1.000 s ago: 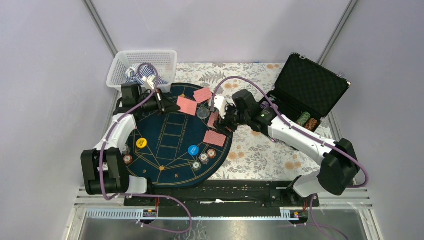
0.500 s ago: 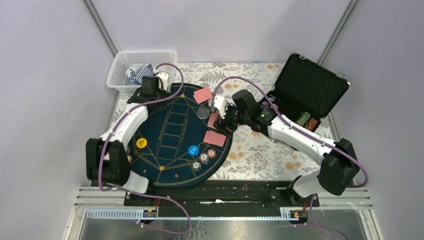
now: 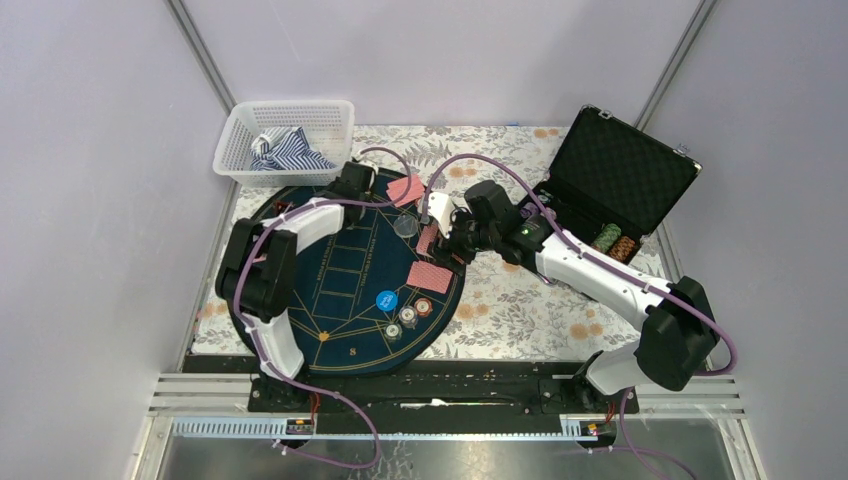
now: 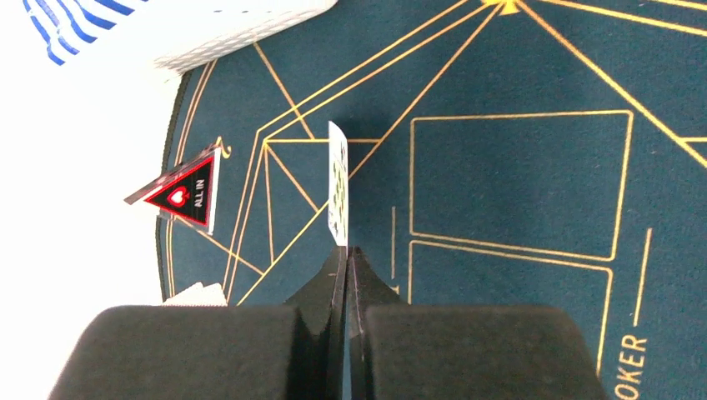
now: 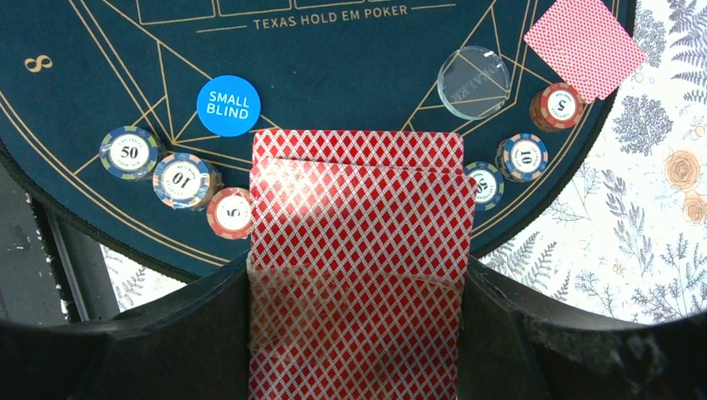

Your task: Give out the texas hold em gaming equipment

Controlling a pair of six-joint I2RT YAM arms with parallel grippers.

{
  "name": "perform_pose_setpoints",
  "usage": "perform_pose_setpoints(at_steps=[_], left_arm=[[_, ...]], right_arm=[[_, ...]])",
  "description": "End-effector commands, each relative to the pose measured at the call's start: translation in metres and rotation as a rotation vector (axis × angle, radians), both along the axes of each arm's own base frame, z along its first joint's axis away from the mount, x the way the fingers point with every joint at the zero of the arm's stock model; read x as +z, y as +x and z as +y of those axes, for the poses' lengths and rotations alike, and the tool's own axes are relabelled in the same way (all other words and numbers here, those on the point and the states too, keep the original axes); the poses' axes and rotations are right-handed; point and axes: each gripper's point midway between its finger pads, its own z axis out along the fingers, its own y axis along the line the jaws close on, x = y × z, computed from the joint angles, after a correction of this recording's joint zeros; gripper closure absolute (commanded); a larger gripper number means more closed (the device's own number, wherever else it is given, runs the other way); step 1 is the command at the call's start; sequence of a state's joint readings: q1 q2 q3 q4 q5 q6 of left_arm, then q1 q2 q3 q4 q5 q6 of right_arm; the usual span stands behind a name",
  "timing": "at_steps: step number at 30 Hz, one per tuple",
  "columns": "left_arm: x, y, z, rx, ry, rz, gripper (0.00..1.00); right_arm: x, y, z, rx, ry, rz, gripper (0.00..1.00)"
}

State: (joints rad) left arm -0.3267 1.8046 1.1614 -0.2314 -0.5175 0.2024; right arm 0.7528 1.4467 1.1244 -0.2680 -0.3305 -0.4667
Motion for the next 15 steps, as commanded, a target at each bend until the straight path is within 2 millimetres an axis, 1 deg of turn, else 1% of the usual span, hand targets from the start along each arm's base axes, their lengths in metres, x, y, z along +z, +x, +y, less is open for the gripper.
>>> perform_pose_setpoints(at_steps=[1,4,9,15], left_arm=[[0.013,0.026,-0.019,-0.022,-0.013,-0.081,1.00],[-0.003,0.027,-0.035,-0.056,-0.074,-0.032,1.00],[-0.019,0.032,-0.055,-0.087,-0.143,0.022,1.00],[-0.034,0.034,-0.068,-0.098,-0.187,0.070,1.00]], right_arm=[[0.023,0.006,0.007,0.008,0.058,-0.082,0.86],[0.022,0.006,0.007,0.010,0.056,-0.079,0.86],[0.021,0.006,0.007,0.009,0.056,-0.077,0.86],[0.021,0.006,0.007,0.010,0.054,-0.079,0.86]])
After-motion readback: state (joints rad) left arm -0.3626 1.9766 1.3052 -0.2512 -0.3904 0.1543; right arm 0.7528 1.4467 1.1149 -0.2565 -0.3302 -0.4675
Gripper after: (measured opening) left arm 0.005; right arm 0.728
